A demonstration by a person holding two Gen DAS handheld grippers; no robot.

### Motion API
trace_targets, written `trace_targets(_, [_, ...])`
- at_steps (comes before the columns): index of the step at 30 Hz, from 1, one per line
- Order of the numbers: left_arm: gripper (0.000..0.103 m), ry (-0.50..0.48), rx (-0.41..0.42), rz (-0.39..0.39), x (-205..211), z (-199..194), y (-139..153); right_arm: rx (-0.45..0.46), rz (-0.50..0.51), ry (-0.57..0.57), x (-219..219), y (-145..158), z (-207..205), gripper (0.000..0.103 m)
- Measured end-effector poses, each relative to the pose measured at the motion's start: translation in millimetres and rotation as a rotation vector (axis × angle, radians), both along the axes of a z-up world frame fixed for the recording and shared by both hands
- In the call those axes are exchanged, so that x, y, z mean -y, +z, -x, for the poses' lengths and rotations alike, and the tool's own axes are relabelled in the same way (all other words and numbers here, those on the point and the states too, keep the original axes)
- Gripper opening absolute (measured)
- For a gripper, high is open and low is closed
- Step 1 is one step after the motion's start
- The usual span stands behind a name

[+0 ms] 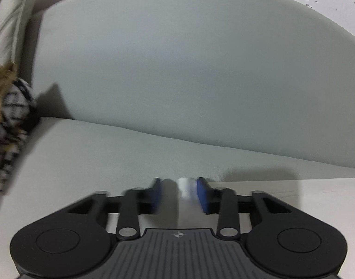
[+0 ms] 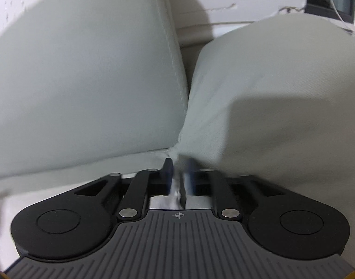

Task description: Fold clothes

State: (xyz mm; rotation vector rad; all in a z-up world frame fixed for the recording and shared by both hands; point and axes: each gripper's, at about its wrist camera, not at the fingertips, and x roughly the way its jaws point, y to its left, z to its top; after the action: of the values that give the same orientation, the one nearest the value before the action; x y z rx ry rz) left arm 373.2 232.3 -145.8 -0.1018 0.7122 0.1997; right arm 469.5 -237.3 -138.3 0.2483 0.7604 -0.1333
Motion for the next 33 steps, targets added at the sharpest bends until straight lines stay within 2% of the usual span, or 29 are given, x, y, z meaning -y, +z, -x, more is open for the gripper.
trace_targets(1, [0.038,-0.006,0.005,-0.011,1.9,11.1,10.8,0.034,-0.004,-0.013,1.8,15.1,14.4,0.043])
trace_targets(3, [0.042,-0.040,0.017,0.025,1.6,42.6,37.2,0.112,-0.035,-0.018,10.7,50.5,56.1,0.052])
trace_targets(7, [0.050,-0.078,0.027,0.112,0.2,130.5,97.4,0.201,-0.088,0.016,33.1,120.3,153.8,0.053])
trace_targets(9, [0.057,-0.105,0.019,0.130,20.9,167.7,128.4,0.225,-0.090,0.051,36.6,150.9,205.9,0.058])
trace_targets(12, [0.066,-0.163,0.027,0.097,57.4,215.4,163.6,0.246,-0.069,0.101,39.8,188.2,277.9,0.063])
trace_targets(13, [0.066,-0.177,0.028,0.088,68.0,237.3,172.5,0.243,-0.066,0.120,46.0,200.1,295.0,0.065])
trace_targets(15, [0.069,-0.195,0.015,0.097,83.5,268.8,170.7,0.204,-0.086,0.157,46.1,209.2,324.5,0.069])
trace_targets(17, [0.070,-0.205,-0.012,0.124,98.3,297.9,160.8,0.112,-0.126,0.193,38.7,193.8,342.9,0.071])
trace_targets(20, [0.070,-0.202,-0.075,0.146,126.9,331.3,124.4,-0.070,-0.169,0.253,15.7,148.7,370.9,0.071])
trace_targets(22, [0.068,-0.202,-0.114,0.141,146.1,342.7,96.3,-0.162,-0.160,0.298,-5.6,112.4,386.4,0.066])
trace_targets(23, [0.068,-0.209,-0.131,0.140,153.6,345.9,81.6,-0.188,-0.148,0.324,-16.3,96.3,393.2,0.063])
trace_targets(25, [0.066,-0.222,-0.165,0.139,165.9,347.2,56.6,-0.216,-0.092,0.370,-39.3,72.7,407.0,0.039])
trace_targets(27, [0.057,-0.211,-0.220,0.122,177.5,346.2,36.8,-0.232,-0.030,0.417,-54.0,49.3,408.3,0.029])
trace_targets(30, [0.057,-0.205,-0.270,0.120,187.4,357.7,19.7,-0.265,0.008,0.461,-61.0,25.8,407.2,0.028])
trace_targets(33, [0.058,-0.203,-0.312,0.101,191.9,376.0,21.5,-0.330,-0.010,0.456,-59.0,19.4,426.3,0.030])
